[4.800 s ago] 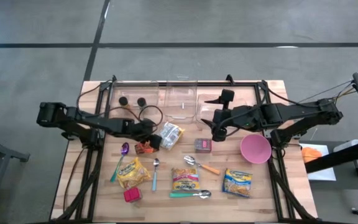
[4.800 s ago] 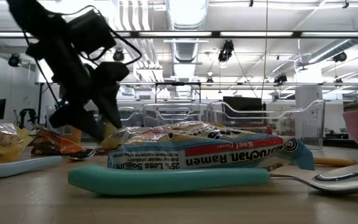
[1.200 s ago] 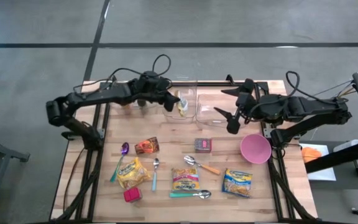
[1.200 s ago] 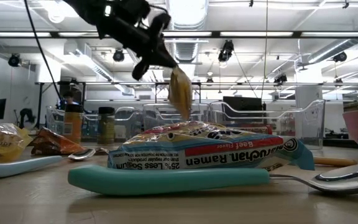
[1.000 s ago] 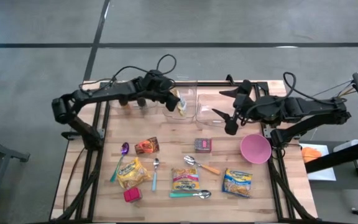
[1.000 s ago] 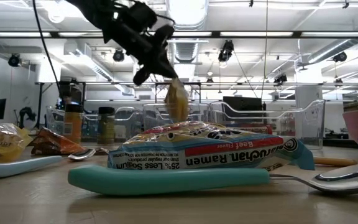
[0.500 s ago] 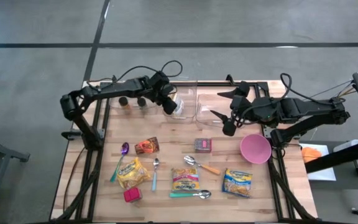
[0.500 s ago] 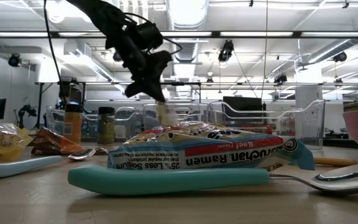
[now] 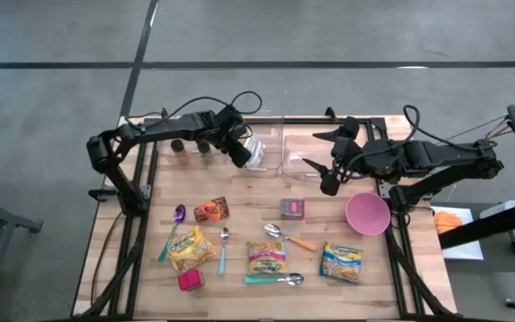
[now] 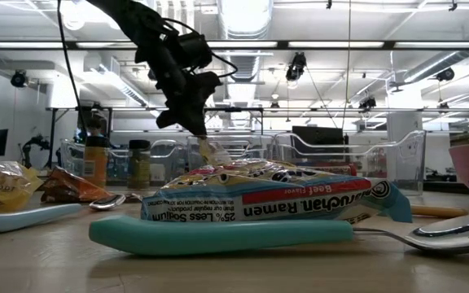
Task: Pick & Place Food Item
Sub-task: Put the top yellow noodle pack into the middle transparent bin, then put the blue noodle pack into the middle transparent bin
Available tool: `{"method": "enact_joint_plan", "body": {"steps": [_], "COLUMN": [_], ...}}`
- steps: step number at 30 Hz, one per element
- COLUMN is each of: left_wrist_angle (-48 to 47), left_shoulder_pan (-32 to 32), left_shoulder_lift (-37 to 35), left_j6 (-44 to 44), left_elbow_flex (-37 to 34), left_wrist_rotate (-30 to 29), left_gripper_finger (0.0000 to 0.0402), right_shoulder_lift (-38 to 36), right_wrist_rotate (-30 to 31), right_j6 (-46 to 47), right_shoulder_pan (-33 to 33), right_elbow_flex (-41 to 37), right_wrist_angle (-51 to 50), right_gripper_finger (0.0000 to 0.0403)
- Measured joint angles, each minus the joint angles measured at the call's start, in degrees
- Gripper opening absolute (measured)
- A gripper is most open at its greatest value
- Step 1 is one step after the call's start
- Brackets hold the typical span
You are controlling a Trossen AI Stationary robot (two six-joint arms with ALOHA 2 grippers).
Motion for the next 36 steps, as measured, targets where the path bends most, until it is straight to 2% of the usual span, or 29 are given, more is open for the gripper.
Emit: {"method": "enact_joint_plan", "body": {"steps": [8, 11, 27, 32, 36], "left_wrist_angle": [-0.2, -0.7, -3.6, -6.5, -10.2], "left_shoulder_pan": [0.0, 0.0, 0.0, -0.1, -1.5], "left_shoulder_lift": [0.0, 0.0, -2.4, -5.7, -7.4], "left_j6": [0.0, 0.0, 0.1, 2.7, 3.2], "left_elbow_flex": [0.5, 0.5, 0.8, 4.9, 8.4], "left_wrist_rotate": [0.0, 0.0, 0.0, 0.1, 0.5], "left_gripper_finger": [0.0002, 0.0015, 0.0165, 0.0210, 0.0227], "right_shoulder_lift": [0.0, 0.0, 0.1, 0.1, 0.1], "right_wrist_rotate": [0.0, 0.0, 0.0, 0.0, 0.0], "right_j6": [0.4, 0.6, 0.1, 0.1, 0.3], "right_shoulder_pan": [0.0, 0.0, 0.0, 0.0, 0.0], "right_elbow_flex": [0.0, 0.0, 0.0, 0.0, 0.0], "right_wrist_angle": [0.0, 0.0, 0.1, 0.1, 0.1], "right_gripper_finger": [0.0324, 0.0324, 0.0324, 0.0324, 0.0324]}}
